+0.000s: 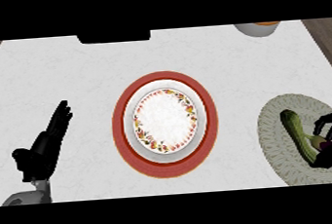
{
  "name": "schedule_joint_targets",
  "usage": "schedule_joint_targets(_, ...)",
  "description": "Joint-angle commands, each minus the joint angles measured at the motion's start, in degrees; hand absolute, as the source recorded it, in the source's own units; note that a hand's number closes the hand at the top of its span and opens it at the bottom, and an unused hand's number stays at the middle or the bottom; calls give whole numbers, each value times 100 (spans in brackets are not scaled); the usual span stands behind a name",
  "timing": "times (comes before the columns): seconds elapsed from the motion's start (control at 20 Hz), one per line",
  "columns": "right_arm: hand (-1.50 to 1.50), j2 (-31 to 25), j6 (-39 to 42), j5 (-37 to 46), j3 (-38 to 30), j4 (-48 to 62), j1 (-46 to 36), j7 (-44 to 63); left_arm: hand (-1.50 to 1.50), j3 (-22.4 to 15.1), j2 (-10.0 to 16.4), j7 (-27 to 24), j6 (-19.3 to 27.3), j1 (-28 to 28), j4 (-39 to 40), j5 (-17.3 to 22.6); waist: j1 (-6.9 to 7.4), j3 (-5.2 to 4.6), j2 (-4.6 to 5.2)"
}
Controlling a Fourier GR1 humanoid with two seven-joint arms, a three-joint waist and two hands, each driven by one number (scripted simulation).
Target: Pick the eggplant from the placemat and place it in the plate
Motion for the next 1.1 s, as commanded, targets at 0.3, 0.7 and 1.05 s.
schedule_joint_targets(0.3,150,614,-1453,803,695,-3132,2399,-236,0,211,34,-175,11,66,248,36,-277,123,22)
schedule_joint_targets(0.7,150,930,-2060,1901,1510,-5520,4149,-51,0,158,21,-4,-63,159,-221,50,-87,135,52)
schedule_joint_targets(1.05,150,1129,-1976,2694,1826,-7240,4210,354,0,291,88,130,-120,-249,133,74,-67,130,70)
